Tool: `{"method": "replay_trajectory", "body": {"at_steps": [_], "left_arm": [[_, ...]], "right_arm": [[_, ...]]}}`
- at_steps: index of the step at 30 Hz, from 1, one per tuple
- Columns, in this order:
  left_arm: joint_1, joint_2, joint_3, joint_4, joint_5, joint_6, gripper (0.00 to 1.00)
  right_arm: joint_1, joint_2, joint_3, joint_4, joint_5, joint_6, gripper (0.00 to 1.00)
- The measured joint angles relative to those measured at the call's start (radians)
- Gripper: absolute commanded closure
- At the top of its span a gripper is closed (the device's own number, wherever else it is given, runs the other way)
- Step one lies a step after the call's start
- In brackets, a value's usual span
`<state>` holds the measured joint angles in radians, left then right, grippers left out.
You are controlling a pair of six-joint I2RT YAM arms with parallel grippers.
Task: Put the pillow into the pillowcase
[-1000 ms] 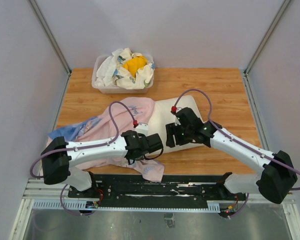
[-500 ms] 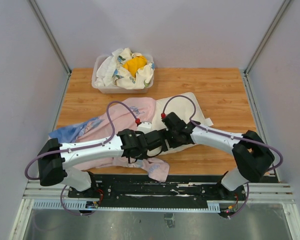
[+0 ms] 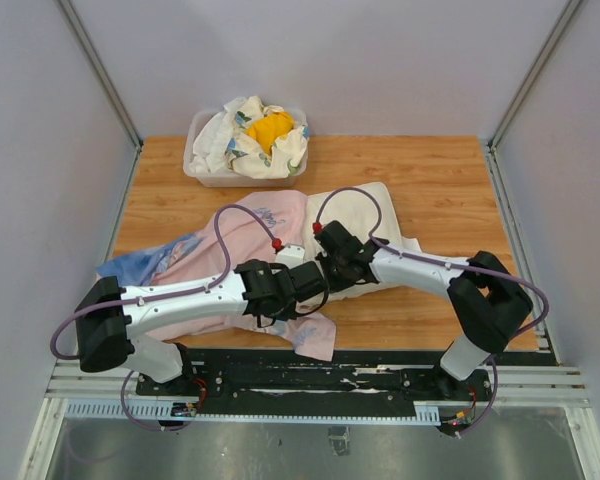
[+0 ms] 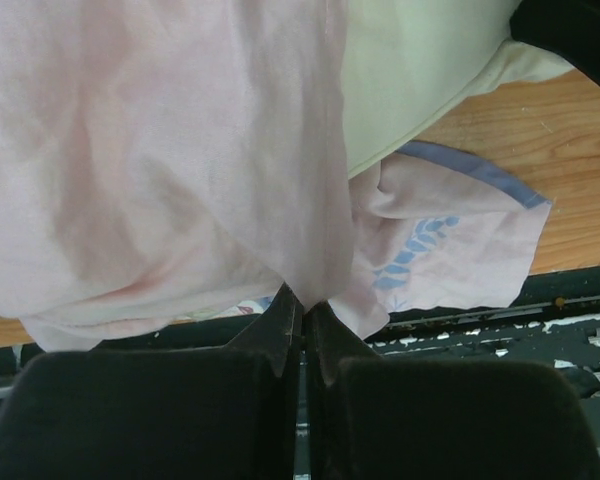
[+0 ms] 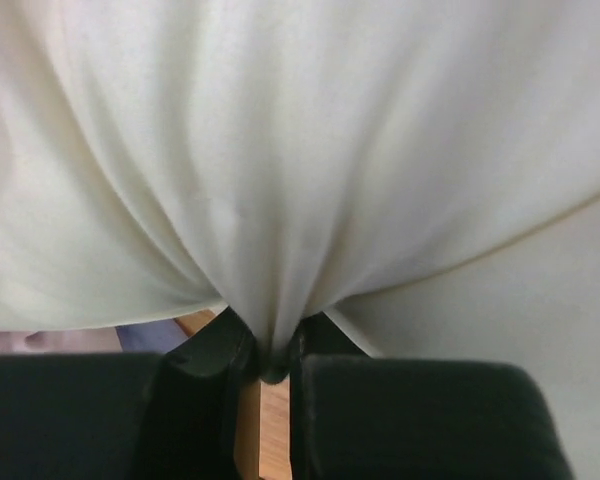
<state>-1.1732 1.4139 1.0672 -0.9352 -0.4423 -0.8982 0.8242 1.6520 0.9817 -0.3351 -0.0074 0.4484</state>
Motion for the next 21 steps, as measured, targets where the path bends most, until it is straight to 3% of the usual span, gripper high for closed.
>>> {"method": "replay_trajectory", "body": {"at_steps": [14, 19, 20, 21], "left_arm": [[0.032, 0.015, 0.003, 0.055, 0.041, 0.068, 1.00], [0.063, 0.065, 0.110, 0.098, 0.106, 0.139, 1.00], [0.064, 0.083, 0.145, 0.105, 0.114, 0.152, 1.00], [0.064, 0.098, 0.173, 0.113, 0.119, 0.162, 1.00]], "right_arm": [[0.006, -0.345, 0.055, -0.158, -0.072, 0.028, 0.99], [0.006, -0.377, 0.129, -0.172, -0.079, 0.030, 0.99], [0.006, -0.378, 0.135, -0.177, -0.077, 0.029, 0.99], [0.006, -0.378, 0.138, -0.187, -0.072, 0.027, 0.91]]}}
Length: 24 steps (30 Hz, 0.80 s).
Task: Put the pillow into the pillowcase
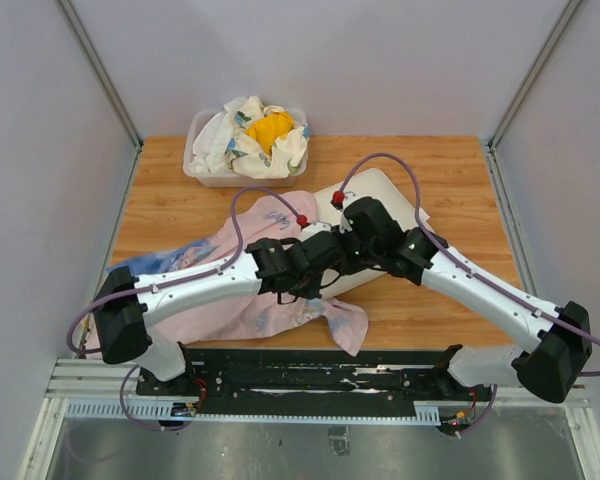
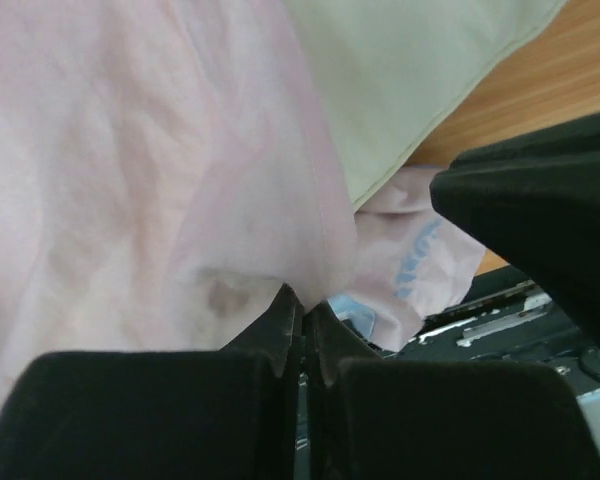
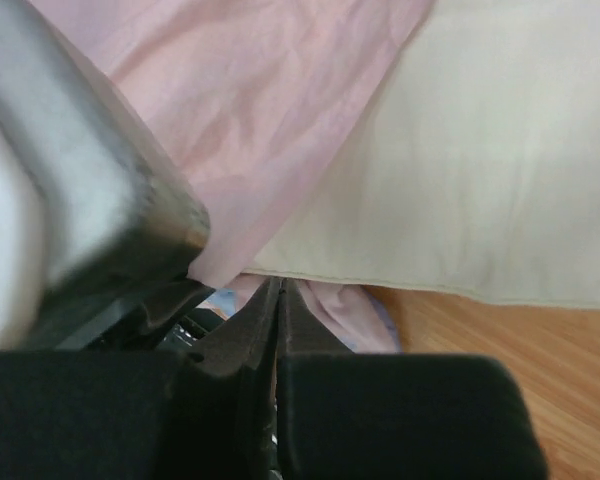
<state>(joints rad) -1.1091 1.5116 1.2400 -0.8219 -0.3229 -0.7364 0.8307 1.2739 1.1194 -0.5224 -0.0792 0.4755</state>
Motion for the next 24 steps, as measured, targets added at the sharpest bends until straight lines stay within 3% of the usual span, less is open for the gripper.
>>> {"method": "replay_trajectory", "body": {"at_steps": [3, 5, 14, 24], "left_arm": [[0.008, 0.019, 0.021, 0.032, 0.005, 0.006, 1.00], [0.009, 0.019, 0.006, 0.050, 0.008, 0.010, 1.00], [0.007, 0.041, -0.099, 0.162, 0.047, 0.018, 1.00], [0.007, 0.077, -0.106, 0.228, 0.077, 0.022, 1.00]], "right_arm": [[-0.002, -0.006, -0.005, -0.040, 0.037, -0.005, 0.54], [-0.002, -0.012, -0.027, -0.061, 0.063, -0.015, 0.44], [-0.085, 0.002, -0.085, -0.095, 0.165, -0.086, 0.28], [-0.255, 0.143, -0.038, -0.053, 0.184, -0.184, 0.18]]}}
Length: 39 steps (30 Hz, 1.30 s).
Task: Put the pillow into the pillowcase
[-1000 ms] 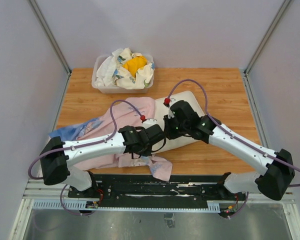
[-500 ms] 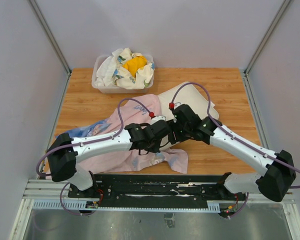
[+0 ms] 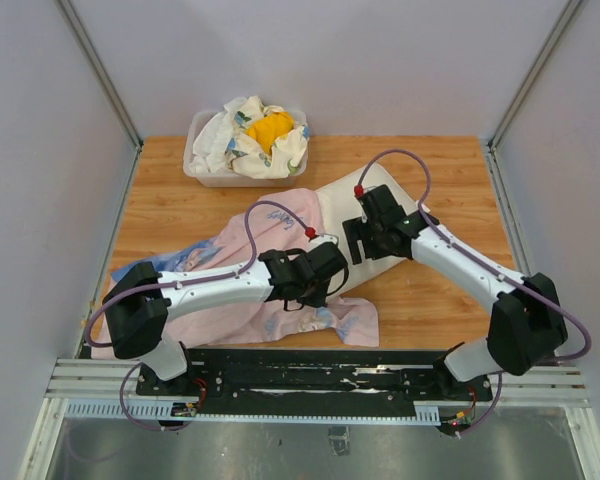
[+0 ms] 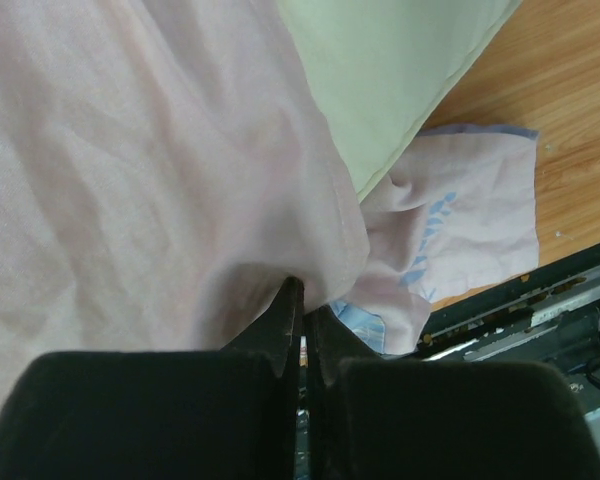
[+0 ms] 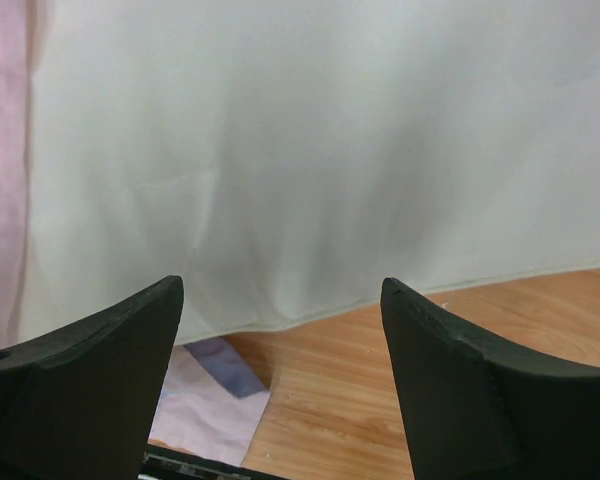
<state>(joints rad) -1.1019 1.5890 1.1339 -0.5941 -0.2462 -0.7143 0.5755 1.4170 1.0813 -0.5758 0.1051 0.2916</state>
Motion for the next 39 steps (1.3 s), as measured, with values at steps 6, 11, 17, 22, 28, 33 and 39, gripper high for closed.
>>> {"method": "replay_trajectory", "body": {"at_steps": [6, 11, 17, 22, 28, 33, 39], "left_arm": [[0.000, 0.000, -0.003, 0.006, 0.002, 0.000, 1.00], [0.000, 0.000, -0.003, 0.010, 0.002, 0.000, 1.00], [0.000, 0.000, -0.003, 0.010, 0.002, 0.000, 1.00], [0.002, 0.000, -0.003, 0.011, 0.002, 0.000, 1.00], [0.022, 0.000, -0.003, 0.011, 0.008, 0.006, 1.00], [0.057, 0.006, 0.000, 0.006, 0.027, 0.030, 1.00], [0.088, 0.050, 0.078, -0.010, 0.077, 0.074, 1.00]], "right_arm": [[-0.026, 0.146, 0.002, 0.068, -0.040, -0.029, 0.20], [-0.029, 0.236, 0.001, 0.124, -0.082, -0.040, 0.57], [-0.029, 0.272, -0.004, 0.183, -0.132, -0.025, 0.99], [-0.031, 0.258, -0.025, 0.220, -0.155, -0.009, 0.99], [-0.032, 0.162, -0.043, 0.196, -0.216, 0.035, 0.99], [-0.032, 0.073, 0.009, 0.076, -0.270, 0.068, 0.99], [-0.032, 0.021, 0.126, -0.007, -0.293, 0.082, 0.99]]}}
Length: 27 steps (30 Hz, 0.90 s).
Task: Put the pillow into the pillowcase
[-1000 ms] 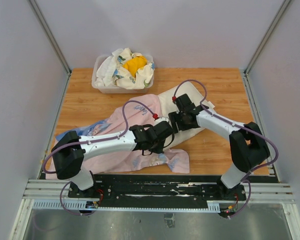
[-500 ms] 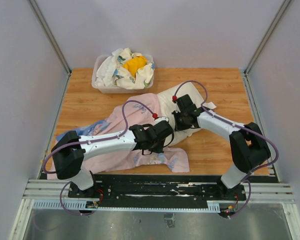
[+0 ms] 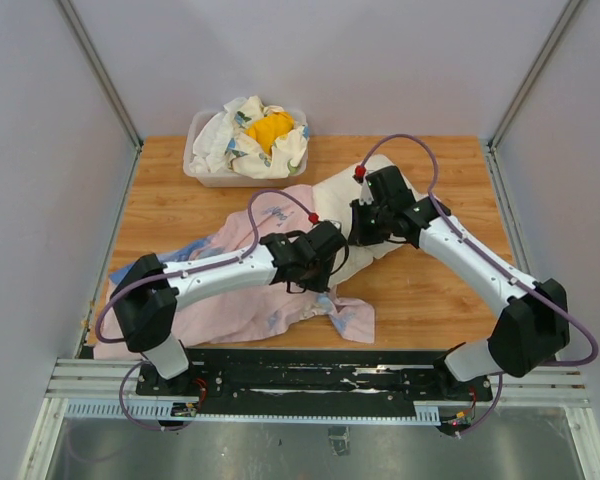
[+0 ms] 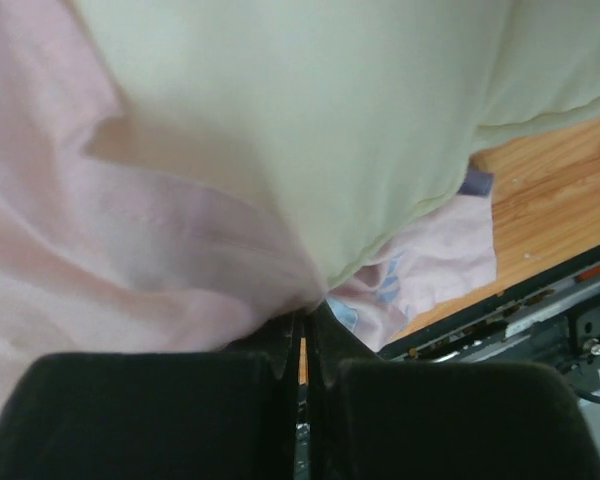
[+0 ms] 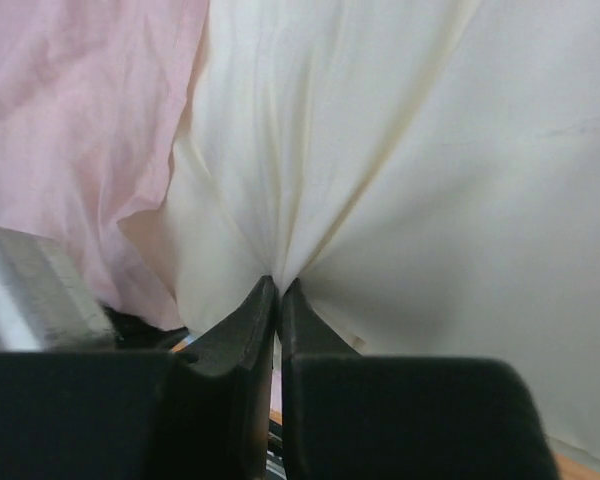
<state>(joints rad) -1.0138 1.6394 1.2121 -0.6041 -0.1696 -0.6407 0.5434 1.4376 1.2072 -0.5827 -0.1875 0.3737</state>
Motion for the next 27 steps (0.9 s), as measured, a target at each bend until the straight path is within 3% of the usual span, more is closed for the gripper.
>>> {"method": "replay_trajectory", "body": {"at_steps": [18, 27], "left_arm": [[0.123, 0.103, 0.220, -0.050, 0.202, 0.124, 1.00], [0.134, 0.053, -0.044, 0.177, 0.280, 0.061, 1.00]], "right_arm": [[-0.052, -0.029, 0.032, 0.009, -0.015, 0.024, 0.99], [-0.079, -0.066, 0.031, 0.010, -0.136, 0.062, 0.99]]}}
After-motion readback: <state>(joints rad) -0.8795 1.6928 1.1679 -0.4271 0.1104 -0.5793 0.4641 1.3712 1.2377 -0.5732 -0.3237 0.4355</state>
